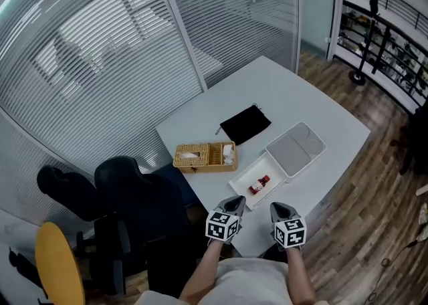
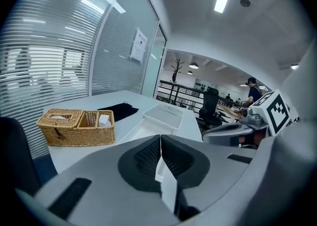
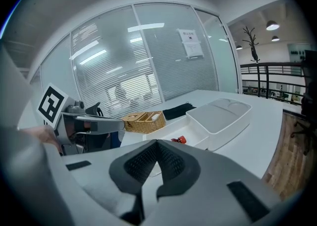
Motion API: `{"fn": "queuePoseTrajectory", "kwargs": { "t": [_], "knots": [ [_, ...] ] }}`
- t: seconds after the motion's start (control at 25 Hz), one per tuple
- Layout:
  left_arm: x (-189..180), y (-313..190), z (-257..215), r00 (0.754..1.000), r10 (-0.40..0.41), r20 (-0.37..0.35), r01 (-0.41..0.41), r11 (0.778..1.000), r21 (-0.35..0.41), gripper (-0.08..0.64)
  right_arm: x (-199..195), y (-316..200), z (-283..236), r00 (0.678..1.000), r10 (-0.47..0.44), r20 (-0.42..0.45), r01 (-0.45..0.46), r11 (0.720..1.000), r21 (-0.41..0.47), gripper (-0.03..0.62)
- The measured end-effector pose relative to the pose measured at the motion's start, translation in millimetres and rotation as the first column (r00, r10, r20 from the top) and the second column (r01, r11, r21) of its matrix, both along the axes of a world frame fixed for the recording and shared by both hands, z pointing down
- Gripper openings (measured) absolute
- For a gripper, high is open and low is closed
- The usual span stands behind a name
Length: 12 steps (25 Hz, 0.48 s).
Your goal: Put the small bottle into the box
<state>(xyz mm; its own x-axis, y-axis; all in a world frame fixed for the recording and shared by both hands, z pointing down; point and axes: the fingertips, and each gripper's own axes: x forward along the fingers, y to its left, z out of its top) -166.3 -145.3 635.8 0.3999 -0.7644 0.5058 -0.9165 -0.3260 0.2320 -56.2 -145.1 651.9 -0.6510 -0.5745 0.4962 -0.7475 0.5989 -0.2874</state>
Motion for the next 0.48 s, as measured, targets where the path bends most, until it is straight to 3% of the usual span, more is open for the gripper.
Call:
{"fn": "queuePoseTrajectory", "kwargs": {
  "t": [0.48],
  "knots": [
    [4.5, 7.5, 3.4, 0.999, -0.011, -0.031, 0.010, 1.000, -0.019, 0.028, 2.7, 5.3, 2.6, 1.000, -0.001, -0.003, 0.001, 1.000, 0.000, 0.006]
  ]
}}
